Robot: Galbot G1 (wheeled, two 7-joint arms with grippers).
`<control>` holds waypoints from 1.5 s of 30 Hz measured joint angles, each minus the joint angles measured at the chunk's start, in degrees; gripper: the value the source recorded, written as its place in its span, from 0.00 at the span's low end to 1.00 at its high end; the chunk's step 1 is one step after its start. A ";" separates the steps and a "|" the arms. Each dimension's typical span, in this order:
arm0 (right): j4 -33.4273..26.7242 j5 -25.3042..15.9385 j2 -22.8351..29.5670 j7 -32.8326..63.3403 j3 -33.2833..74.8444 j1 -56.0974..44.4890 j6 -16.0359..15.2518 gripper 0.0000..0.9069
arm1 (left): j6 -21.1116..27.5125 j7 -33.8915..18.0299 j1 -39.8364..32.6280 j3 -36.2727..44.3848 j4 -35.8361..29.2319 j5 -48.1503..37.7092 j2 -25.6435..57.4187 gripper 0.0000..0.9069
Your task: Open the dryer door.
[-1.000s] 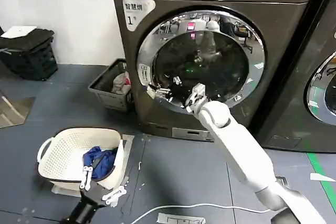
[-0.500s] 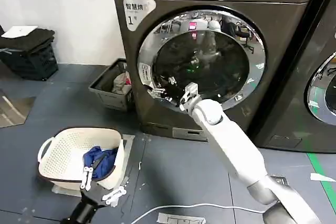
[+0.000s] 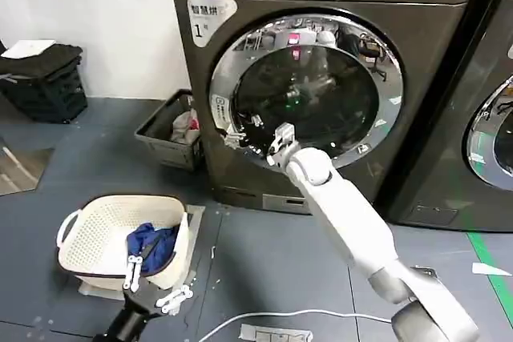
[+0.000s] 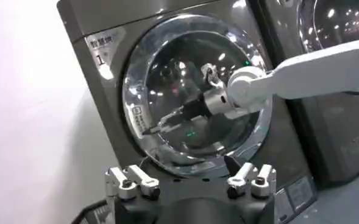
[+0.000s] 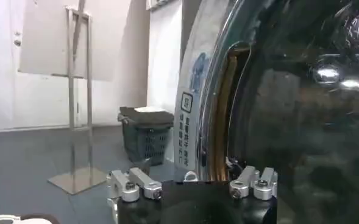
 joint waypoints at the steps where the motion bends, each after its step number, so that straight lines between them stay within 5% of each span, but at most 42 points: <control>1: 0.00 -0.02 0.01 -0.07 -0.01 0.00 0.00 1.00 | 0.00 0.00 -0.01 -0.01 0.01 -0.02 0.01 1.00; 25: 2.96 2.72 -3.94 -11.31 -1.54 -0.97 3.66 1.00 | -0.09 -0.02 -0.14 -0.09 0.29 -0.09 0.09 1.00; 45: 11.14 11.55 -13.32 -20.26 -5.05 -4.03 9.72 1.00 | 2.29 -0.94 -1.56 -1.34 1.08 -3.24 1.38 1.00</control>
